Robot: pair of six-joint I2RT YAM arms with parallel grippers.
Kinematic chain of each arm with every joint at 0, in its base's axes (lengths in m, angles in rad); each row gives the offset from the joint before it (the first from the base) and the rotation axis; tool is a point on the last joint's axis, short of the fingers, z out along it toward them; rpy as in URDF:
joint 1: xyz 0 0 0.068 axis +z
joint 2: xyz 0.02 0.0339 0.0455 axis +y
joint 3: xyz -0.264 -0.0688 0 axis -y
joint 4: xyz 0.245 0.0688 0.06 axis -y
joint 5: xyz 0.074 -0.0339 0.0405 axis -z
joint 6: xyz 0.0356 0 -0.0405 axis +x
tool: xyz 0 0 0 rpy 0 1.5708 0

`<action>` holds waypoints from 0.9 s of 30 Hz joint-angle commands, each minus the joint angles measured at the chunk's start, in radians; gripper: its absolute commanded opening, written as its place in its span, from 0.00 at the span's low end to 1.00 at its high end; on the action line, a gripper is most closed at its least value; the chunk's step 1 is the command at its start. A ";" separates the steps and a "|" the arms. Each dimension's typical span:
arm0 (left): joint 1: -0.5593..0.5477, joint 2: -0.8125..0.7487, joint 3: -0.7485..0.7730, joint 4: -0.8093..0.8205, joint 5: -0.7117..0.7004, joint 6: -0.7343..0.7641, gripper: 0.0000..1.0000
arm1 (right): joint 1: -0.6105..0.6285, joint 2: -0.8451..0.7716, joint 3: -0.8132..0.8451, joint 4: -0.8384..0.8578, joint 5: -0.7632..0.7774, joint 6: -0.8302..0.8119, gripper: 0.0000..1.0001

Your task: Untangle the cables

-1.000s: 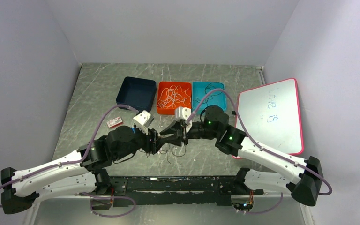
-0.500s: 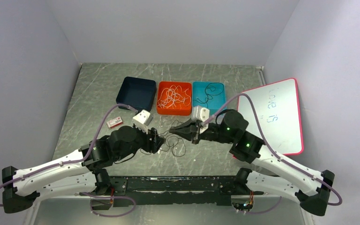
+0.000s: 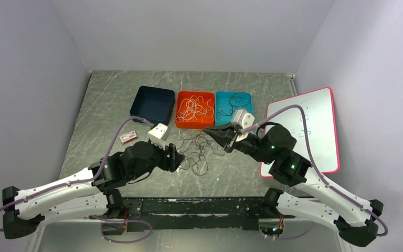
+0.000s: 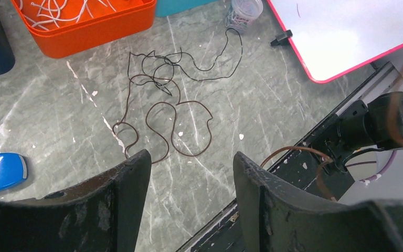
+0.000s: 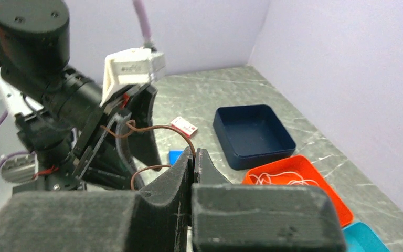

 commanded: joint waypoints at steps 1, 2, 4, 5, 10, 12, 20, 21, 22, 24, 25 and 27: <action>-0.003 0.004 -0.007 -0.016 -0.008 -0.007 0.64 | 0.000 -0.013 0.044 0.033 0.146 0.027 0.00; -0.003 0.002 -0.008 -0.020 -0.009 -0.008 0.64 | 0.001 -0.015 0.051 0.031 0.194 0.038 0.00; -0.003 -0.005 -0.015 -0.027 -0.016 -0.016 0.64 | 0.000 -0.019 0.070 0.022 0.281 0.053 0.00; -0.003 -0.009 -0.019 -0.030 -0.020 -0.020 0.64 | 0.000 -0.023 0.080 0.017 0.323 0.058 0.00; -0.003 -0.031 -0.043 -0.046 -0.041 -0.051 0.64 | 0.000 -0.072 0.107 0.018 0.514 0.066 0.00; -0.003 -0.039 -0.052 -0.050 -0.046 -0.058 0.64 | 0.000 -0.098 0.108 0.031 0.589 0.059 0.00; -0.003 -0.069 -0.078 -0.043 -0.048 -0.069 0.64 | 0.000 -0.095 0.166 -0.080 0.664 0.024 0.00; -0.003 -0.078 -0.081 -0.039 -0.050 -0.069 0.64 | 0.000 -0.087 0.172 -0.102 0.654 0.028 0.00; -0.003 -0.086 -0.082 -0.036 -0.050 -0.067 0.64 | 0.000 -0.076 0.177 -0.125 0.643 0.036 0.00; -0.003 -0.102 -0.082 -0.032 -0.051 -0.063 0.64 | 0.000 -0.052 0.187 -0.172 0.621 0.060 0.00; -0.003 -0.110 -0.081 -0.032 -0.052 -0.060 0.64 | -0.001 -0.037 0.192 -0.189 0.607 0.074 0.00; -0.003 -0.125 -0.076 -0.040 -0.062 -0.061 0.63 | 0.000 -0.008 0.197 -0.213 0.579 0.103 0.00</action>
